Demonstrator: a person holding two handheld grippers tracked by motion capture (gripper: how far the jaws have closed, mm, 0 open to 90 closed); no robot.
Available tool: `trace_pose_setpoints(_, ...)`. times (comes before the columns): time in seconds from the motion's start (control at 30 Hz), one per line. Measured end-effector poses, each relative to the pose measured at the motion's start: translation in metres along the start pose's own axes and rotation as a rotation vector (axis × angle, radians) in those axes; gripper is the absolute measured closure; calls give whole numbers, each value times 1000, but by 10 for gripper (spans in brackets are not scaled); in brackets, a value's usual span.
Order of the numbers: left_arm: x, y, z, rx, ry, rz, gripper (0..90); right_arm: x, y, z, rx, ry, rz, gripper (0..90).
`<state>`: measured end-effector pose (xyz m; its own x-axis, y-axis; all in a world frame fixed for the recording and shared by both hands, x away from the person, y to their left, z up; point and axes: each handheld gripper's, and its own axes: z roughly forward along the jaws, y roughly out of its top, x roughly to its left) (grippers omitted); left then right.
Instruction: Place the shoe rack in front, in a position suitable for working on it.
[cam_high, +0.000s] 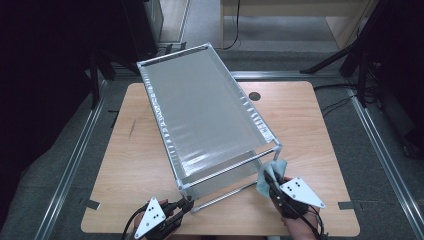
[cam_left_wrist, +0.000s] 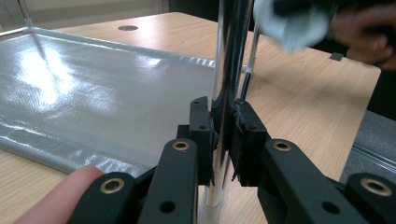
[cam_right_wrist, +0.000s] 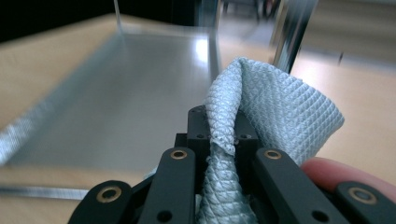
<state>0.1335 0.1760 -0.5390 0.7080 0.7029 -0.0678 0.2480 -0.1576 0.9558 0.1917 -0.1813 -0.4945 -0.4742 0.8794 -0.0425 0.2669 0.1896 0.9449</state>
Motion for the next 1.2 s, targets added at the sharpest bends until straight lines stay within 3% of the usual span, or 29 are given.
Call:
trace_pose_setpoints(0.13, 0, 0, 0, 0, -1, 2, 813, 5, 23, -14, -131, -20, -18, 835)
trace_pose_setpoints(0.2, 0, 0, 0, 1, -1, 1, 814, 7, 27, -14, -148, -13, -29, 836)
trace_pose_setpoints(0.27, 0, 0, 0, 0, -1, -1, 813, 8, 21, -4, -103, 1, -36, 837)
trace_pose_setpoints(0.33, 0, 0, 0, 1, -2, 1, 813, 8, 6, 11, -20, 5, -19, 837)
trace_pose_setpoints(0.47, 0, 0, 0, 0, -8, 0, 812, 9, -26, 36, 184, 34, -7, 837)
trace_pose_setpoints(0.5, 0, 0, 0, 0, -8, 0, 813, 9, -26, 36, 184, 34, -7, 837)
trace_pose_setpoints(0.53, 1, 0, -1, 1, -11, 5, 812, 13, -35, 42, 235, 58, 18, 837)
trace_pose_setpoints(0.57, 1, 0, -1, 2, -12, 7, 813, 15, -36, 43, 240, 65, 21, 837)
trace_pose_setpoints(0.7, 0, 0, -1, 4, -8, 9, 813, 23, -28, 43, 171, 70, -20, 836)
trace_pose_setpoints(0.77, 0, 0, -1, 2, -8, 8, 813, 23, -21, 42, 134, 12, -41, 838)
trace_pose_setpoints(0.9, 0, 0, -1, 2, -8, 8, 813, 11, -12, 36, 61, -67, -32, 843)
trace_pose_setpoints(1.0, 0, 0, -1, 2, -9, 7, 813, 8, -5, 30, 25, -91, -26, 844)
trace_pose_setpoints(1.07, 1, 0, -1, 2, -11, 12, 813, 9, 10, 15, -43, -143, -57, 844)
trace_pose_setpoints(1.2, 0, 0, -1, 3, -9, 11, 813, 9, 21, -1, -101, -161, -51, 844)
